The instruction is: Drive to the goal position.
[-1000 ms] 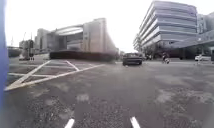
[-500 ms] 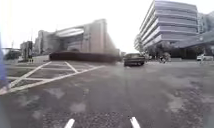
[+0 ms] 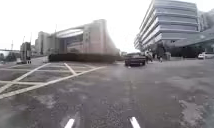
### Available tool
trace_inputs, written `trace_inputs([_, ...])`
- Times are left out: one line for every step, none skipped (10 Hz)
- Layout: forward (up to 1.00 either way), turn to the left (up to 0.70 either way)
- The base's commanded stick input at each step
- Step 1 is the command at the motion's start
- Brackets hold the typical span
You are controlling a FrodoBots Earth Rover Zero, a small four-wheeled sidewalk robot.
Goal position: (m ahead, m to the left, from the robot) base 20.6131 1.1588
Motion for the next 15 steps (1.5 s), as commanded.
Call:
trace_inputs([0.7, 0.0])
trace_inputs([0.7, 0.0])
trace_inputs([0.7, 0.0])
trace_inputs([0.7, 0.0])
trace_inputs([0.7, 0.0])
trace_inputs([0.7, 0.0])
trace_inputs([0.7, 0.0])
trace_inputs([0.7, 0.0])
trace_inputs([0.7, 0.0])
trace_inputs([0.7, 0.0])
trace_inputs([0.7, 0.0])
trace_inputs([0.7, 0.0])
trace_inputs([0.7, 0.0])
trace_inputs([0.7, 0.0])
trace_inputs([0.7, 0.0])
